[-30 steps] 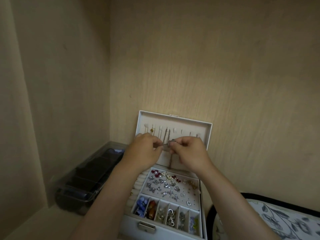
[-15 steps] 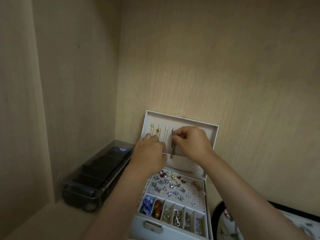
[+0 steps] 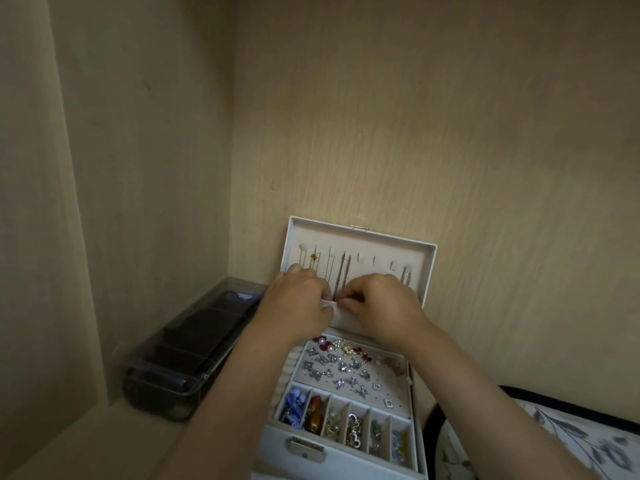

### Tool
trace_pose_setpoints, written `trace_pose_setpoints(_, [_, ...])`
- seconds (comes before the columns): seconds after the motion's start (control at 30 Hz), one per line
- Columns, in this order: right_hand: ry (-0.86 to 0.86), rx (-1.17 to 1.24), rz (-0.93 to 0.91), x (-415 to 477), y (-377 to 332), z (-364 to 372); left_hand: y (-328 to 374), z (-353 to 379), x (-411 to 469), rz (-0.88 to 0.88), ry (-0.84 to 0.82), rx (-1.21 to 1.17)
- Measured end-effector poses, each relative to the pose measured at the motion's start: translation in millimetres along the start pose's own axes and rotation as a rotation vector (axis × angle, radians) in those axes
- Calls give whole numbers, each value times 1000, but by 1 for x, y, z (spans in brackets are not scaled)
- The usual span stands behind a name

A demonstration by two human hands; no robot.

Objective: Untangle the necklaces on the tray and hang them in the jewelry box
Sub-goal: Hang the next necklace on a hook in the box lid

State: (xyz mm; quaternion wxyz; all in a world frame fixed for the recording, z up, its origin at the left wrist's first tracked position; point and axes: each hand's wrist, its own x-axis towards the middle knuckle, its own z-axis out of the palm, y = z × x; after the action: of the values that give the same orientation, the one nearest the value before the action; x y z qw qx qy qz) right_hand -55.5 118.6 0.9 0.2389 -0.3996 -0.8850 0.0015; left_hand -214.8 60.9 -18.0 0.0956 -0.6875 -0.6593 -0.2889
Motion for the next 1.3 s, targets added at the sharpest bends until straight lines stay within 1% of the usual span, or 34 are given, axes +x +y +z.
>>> trace_pose_setpoints(0.07, [122,49,-4,4,2,2,0,-1,0,0,-2,5])
trace_pose_setpoints(0.13, [161,31,-4,7,0,4,0,-1,0,-1,-3,1])
trace_pose_setpoints(0.37, [67,20,-16,3,5,3,2,-1,2,-10,-17,-6])
trace_pose_setpoints(0.5, [18,41,-5,-18,19,-14,20,-1,2,26,45,-47])
trace_pose_setpoints(0.57, [29,78,30,-35,30,-30,36,-3,1,68,57,-106])
trace_pose_setpoints(0.7, [10,175,101,-75,64,-60,73,-1,-4,147,23,-261])
trace_pose_setpoints(0.8, [-98,172,184,-109,97,-76,112,8,-12,212,-71,-290])
trace_pose_setpoints(0.9, [-238,144,214,-142,121,-82,152,23,-16,210,-243,-293])
trace_pose_setpoints(1.03, [-306,160,245,-176,139,-78,191,51,-18,140,-517,-261])
trace_pose_setpoints(1.1, [-304,160,218,-188,143,-72,203,62,-21,121,-620,-185])
trace_pose_setpoints(1.17, [-304,170,163,-197,145,-64,208,71,-22,105,-662,-51])
trace_pose_setpoints(1.23, [-305,162,142,-200,147,-58,210,80,-22,78,-666,82])
trace_pose_setpoints(1.3, [-288,149,151,-199,150,-50,210,86,-22,43,-646,124])
